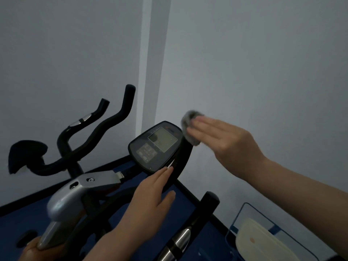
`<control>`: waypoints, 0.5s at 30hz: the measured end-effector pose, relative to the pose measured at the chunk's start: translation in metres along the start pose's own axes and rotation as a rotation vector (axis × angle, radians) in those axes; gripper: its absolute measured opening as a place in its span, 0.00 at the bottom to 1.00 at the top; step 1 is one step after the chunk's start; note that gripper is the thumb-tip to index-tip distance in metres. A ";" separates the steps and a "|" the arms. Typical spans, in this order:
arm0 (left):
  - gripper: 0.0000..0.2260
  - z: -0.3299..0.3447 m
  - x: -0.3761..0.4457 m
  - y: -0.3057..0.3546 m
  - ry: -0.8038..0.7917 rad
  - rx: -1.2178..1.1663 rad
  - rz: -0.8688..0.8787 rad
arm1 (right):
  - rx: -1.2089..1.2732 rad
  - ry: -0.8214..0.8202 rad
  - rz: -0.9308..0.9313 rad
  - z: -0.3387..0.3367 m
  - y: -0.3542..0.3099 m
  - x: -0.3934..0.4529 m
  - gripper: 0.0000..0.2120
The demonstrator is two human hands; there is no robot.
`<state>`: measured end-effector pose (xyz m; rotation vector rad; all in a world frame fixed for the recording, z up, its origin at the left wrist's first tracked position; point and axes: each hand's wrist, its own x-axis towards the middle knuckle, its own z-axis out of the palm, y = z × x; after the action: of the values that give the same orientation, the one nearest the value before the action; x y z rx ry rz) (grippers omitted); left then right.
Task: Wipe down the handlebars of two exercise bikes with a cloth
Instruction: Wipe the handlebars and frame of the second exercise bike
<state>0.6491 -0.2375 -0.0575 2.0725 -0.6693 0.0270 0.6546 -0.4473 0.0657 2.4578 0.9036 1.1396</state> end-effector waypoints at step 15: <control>0.28 -0.040 0.006 -0.019 -0.288 0.003 0.042 | 0.593 0.604 1.495 0.053 -0.117 0.059 0.21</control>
<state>0.6723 -0.2008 -0.0485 2.0850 -0.8875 -0.2513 0.6748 -0.3197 0.0083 3.2564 -1.0096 2.3268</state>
